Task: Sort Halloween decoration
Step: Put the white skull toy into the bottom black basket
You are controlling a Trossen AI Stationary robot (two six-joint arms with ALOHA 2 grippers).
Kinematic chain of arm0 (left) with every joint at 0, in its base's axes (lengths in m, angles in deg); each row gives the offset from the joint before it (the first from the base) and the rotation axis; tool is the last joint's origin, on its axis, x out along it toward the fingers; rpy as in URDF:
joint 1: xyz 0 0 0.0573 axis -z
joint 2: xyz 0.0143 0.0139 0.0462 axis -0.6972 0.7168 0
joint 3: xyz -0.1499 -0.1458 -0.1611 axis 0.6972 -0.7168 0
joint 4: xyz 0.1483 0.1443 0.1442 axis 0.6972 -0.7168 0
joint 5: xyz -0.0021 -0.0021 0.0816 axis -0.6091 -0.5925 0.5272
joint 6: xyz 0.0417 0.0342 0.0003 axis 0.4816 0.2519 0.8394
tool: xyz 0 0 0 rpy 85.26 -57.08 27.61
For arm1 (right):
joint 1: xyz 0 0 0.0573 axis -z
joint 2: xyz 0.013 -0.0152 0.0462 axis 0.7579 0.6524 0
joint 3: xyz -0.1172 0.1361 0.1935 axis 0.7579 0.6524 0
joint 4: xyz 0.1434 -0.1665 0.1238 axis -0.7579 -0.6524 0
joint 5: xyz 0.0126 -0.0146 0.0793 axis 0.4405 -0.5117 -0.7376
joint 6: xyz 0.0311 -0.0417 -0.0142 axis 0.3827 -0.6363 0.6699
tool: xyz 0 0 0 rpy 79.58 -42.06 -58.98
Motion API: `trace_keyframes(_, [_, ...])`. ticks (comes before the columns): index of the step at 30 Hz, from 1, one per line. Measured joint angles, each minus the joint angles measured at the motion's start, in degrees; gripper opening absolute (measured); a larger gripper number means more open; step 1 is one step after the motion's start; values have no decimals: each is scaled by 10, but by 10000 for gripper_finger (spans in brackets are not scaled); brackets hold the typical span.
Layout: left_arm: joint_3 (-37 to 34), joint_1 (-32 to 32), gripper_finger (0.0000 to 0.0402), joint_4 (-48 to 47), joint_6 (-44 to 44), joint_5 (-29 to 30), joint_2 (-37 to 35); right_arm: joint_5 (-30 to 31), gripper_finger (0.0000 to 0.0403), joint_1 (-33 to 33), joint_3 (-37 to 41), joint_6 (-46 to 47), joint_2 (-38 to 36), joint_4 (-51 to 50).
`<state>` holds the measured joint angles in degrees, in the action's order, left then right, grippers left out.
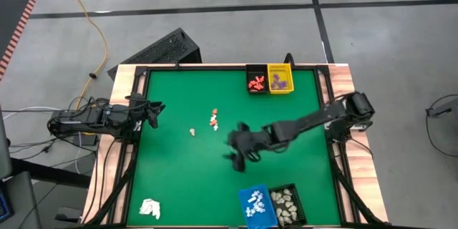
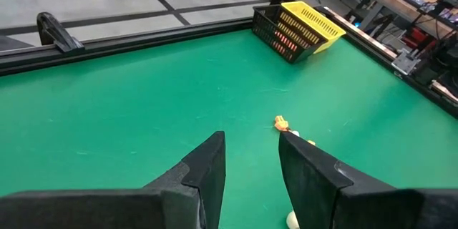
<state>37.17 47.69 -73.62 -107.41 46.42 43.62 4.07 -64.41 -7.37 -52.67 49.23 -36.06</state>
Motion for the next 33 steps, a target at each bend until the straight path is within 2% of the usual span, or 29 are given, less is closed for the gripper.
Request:
trace_keyframes(2, [0,0,121,0,0,0,0,30,249,21,0,-54,23,75])
trace_keyframes(5, [0,0,121,-1,-1,-2,0,42,249,50,0,-113,67,200])
trace_keyframes(8, [0,0,121,-2,-1,-10,0,43,249,70,-3,-134,123,317])
trace_keyframes(10, [0,0,121,-1,-1,-10,0,43,249,82,-20,-134,163,355])
trace_keyframes(17, [0,0,121,-2,-1,-10,0,43,249,102,-140,-139,285,316])
trace_keyframes(23, [0,0,121,-2,-1,-10,0,43,249,107,-233,-149,356,270])
trace_keyframes(29, [0,0,121,-3,0,-10,0,84,249,114,-251,-150,399,261])
trace_keyframes(33, [0,0,121,-4,0,-10,0,81,249,122,-251,-137,420,267])
